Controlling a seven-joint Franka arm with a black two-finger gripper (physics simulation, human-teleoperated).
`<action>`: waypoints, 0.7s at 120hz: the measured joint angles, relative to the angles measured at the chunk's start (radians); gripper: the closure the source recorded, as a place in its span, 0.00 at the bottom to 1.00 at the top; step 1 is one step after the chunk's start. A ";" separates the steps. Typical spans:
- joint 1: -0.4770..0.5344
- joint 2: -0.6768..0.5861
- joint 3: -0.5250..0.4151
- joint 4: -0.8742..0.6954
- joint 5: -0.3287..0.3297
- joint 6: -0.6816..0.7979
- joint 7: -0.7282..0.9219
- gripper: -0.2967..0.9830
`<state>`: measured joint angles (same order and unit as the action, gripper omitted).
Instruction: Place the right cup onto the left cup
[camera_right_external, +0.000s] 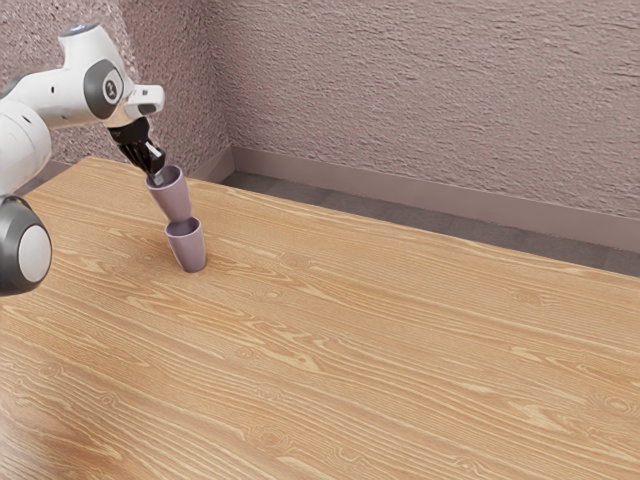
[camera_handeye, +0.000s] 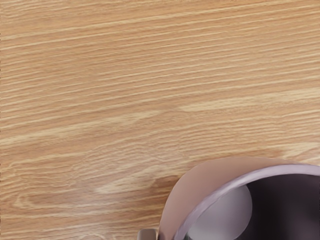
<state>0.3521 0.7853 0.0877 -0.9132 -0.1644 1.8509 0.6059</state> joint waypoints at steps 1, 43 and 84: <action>0.000 -0.001 0.001 -0.001 -0.001 0.000 0.001 0.85; 0.001 -0.012 0.010 -0.030 -0.040 -0.026 0.019 0.85; 0.002 -0.011 0.010 -0.055 -0.055 -0.034 0.027 0.84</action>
<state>0.3543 0.7741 0.0981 -0.9687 -0.2194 1.8164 0.6332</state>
